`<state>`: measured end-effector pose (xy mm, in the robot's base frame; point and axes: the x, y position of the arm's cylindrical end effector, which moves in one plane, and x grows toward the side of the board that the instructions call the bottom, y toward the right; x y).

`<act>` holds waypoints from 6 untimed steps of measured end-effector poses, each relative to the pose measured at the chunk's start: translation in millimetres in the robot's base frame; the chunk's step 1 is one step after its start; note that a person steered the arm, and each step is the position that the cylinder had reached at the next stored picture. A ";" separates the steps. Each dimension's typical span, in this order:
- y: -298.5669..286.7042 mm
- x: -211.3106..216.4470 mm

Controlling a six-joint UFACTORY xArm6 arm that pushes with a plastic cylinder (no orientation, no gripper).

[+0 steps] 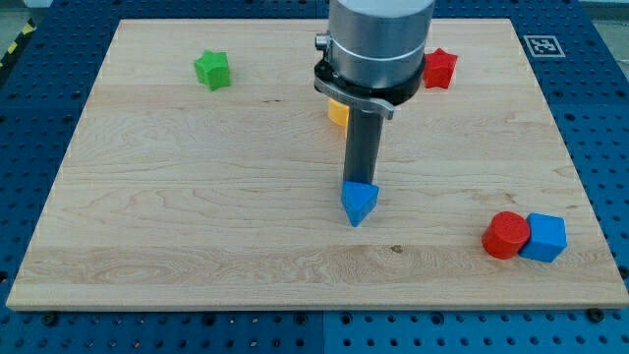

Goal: Push the blue triangle into the red circle

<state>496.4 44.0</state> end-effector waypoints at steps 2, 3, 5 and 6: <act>-96.6 21.5; -91.3 27.3; -4.2 27.3; 34.0 32.9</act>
